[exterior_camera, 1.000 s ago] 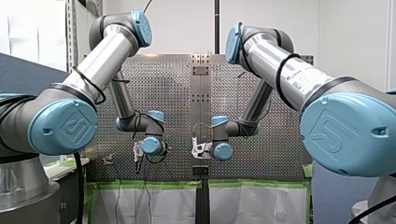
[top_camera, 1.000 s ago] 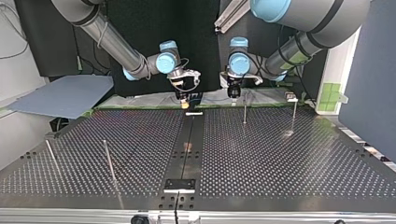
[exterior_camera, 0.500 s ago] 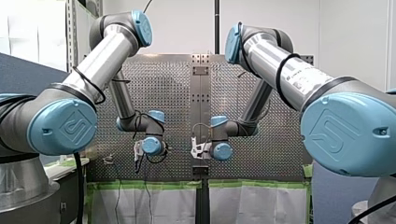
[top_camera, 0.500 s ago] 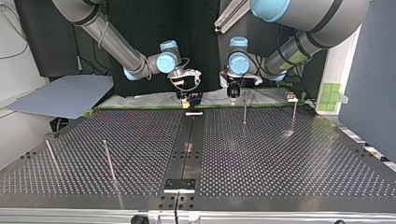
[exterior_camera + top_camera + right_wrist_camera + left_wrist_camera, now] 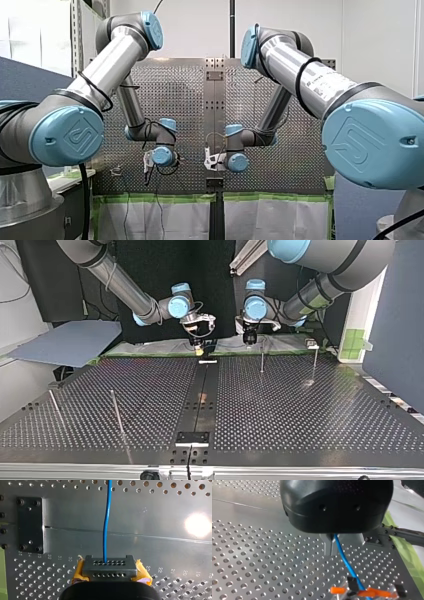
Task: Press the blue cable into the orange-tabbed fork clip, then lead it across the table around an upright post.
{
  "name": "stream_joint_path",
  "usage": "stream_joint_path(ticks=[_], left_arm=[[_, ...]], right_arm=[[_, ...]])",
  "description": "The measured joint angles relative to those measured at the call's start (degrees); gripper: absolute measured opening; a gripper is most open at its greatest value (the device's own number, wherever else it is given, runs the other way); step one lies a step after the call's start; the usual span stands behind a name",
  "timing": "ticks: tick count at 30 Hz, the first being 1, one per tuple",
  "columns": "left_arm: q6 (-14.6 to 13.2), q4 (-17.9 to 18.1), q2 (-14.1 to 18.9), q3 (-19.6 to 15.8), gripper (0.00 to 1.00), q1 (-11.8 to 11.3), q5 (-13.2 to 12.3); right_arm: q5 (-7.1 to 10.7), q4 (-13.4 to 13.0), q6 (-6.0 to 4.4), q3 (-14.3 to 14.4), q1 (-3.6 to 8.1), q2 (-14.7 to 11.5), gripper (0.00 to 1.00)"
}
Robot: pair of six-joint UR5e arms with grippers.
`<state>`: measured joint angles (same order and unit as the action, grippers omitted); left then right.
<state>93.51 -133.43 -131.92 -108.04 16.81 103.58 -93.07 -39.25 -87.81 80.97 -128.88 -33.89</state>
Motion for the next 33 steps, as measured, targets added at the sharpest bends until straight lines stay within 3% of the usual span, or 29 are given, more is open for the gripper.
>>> stream_joint_path(ticks=[9, 13, 18, 27, 33], left_arm=[[-0.49, -0.87, 0.09, 0.62, 0.02, 0.03, 0.89], [-2.25, -2.58, 0.31, 2.12, 0.02, 0.2, 1.04], [-3.62, -5.68, 1.76, 4.12, 0.02, 0.57, 1.13], [0.28, -10.64, 6.78, 4.5, 0.02, 1.47, 1.2], [2.93, -12.88, 10.02, 4.52, 0.02, 1.95, 2.93]], right_arm=[[0.01, 1.18, 0.33, -1.05, 0.19, -0.03, 0.0], [0.01, 3.16, 1.3, -3.01, -0.01, -0.14, 0.0], [0.04, 5.98, 1.47, -4.29, -0.17, -1.19, 0.0], [0.12, 10.9, 1.27, -4.53, -0.23, -5.46, 0.0], [0.14, 12.84, 0.51, -4.54, -0.22, -8.61, 0.0]])
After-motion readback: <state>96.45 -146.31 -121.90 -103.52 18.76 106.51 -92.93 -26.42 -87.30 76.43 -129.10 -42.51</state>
